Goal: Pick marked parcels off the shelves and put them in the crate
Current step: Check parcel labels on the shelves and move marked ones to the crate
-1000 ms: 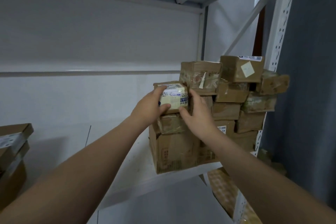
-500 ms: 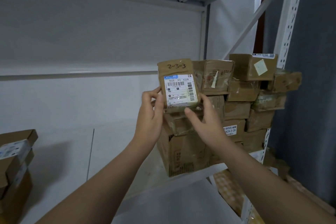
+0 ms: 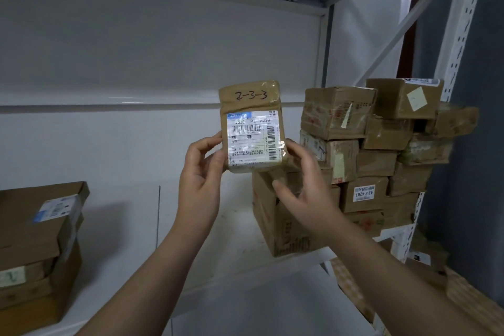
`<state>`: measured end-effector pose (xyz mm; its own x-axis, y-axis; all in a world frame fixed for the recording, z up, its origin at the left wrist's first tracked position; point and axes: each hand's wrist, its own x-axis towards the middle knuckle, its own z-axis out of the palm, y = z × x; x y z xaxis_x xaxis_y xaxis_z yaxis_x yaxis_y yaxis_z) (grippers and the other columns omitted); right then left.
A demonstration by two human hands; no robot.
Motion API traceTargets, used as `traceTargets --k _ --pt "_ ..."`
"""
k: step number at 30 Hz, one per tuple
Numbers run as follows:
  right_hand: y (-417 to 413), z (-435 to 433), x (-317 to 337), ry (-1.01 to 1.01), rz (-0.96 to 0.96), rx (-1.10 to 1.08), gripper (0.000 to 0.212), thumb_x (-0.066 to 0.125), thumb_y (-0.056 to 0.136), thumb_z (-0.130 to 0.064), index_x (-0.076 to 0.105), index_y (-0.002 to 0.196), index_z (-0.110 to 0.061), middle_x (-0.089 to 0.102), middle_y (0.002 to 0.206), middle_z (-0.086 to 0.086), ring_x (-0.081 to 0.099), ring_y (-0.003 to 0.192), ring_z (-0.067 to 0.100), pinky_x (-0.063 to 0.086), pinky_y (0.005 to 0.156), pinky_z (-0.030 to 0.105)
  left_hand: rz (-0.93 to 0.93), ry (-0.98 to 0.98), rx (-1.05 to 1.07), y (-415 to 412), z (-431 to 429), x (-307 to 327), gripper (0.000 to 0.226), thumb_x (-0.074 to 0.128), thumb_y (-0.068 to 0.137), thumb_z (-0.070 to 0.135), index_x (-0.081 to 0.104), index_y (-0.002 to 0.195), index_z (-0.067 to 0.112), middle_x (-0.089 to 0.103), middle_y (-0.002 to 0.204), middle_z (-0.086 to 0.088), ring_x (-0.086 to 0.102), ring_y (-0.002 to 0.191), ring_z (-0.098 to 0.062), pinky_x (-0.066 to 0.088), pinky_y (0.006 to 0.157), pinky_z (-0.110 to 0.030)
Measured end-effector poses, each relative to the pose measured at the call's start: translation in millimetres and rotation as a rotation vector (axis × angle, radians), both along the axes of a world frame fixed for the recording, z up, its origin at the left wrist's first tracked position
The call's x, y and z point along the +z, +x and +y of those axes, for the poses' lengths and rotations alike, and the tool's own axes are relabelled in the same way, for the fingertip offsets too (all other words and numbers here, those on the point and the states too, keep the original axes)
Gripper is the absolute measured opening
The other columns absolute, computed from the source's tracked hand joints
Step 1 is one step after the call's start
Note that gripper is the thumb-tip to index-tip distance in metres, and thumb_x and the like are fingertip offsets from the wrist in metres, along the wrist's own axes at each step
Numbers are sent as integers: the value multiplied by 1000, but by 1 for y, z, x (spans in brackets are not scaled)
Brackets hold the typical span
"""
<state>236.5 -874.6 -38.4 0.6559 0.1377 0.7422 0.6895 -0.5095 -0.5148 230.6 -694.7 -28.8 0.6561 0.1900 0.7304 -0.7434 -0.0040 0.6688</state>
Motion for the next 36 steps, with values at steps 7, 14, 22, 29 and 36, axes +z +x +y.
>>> traceTargets --k 7,14,22,29,36 --pt "-10 24 1 226 172 266 49 56 93 -9 35 128 -35 50 118 -27 49 105 -22 41 83 2 88 97 38 -4 28 -3 35 43 98 23 53 129 34 54 122 10 55 105 2 45 82 -9" --pt "-3 37 -10 339 222 338 43 50 96 -14 41 137 -26 59 123 -13 58 110 -1 48 85 14 124 145 101 -10 39 -10 32 47 95 27 50 122 44 47 116 6 51 97 10 39 80 -3" --pt "6 61 -25 527 388 528 39 49 93 -14 39 129 -24 56 131 -7 57 117 8 51 88 25 64 263 116 -32 52 -31 47 56 91 33 43 136 31 43 140 11 41 130 -6 41 105 -29" --pt "-17 121 -24 369 360 647 74 62 86 4 27 131 -43 47 126 -8 58 106 -7 49 78 12 68 361 374 -68 104 -45 66 65 88 16 27 136 42 39 139 10 38 129 1 38 102 -16" --pt "-37 231 -25 341 280 676 67 71 79 1 40 120 -42 45 133 1 56 115 9 55 90 38 81 649 703 -106 201 -40 62 55 91 24 27 145 34 38 131 9 47 118 -7 41 96 -20"
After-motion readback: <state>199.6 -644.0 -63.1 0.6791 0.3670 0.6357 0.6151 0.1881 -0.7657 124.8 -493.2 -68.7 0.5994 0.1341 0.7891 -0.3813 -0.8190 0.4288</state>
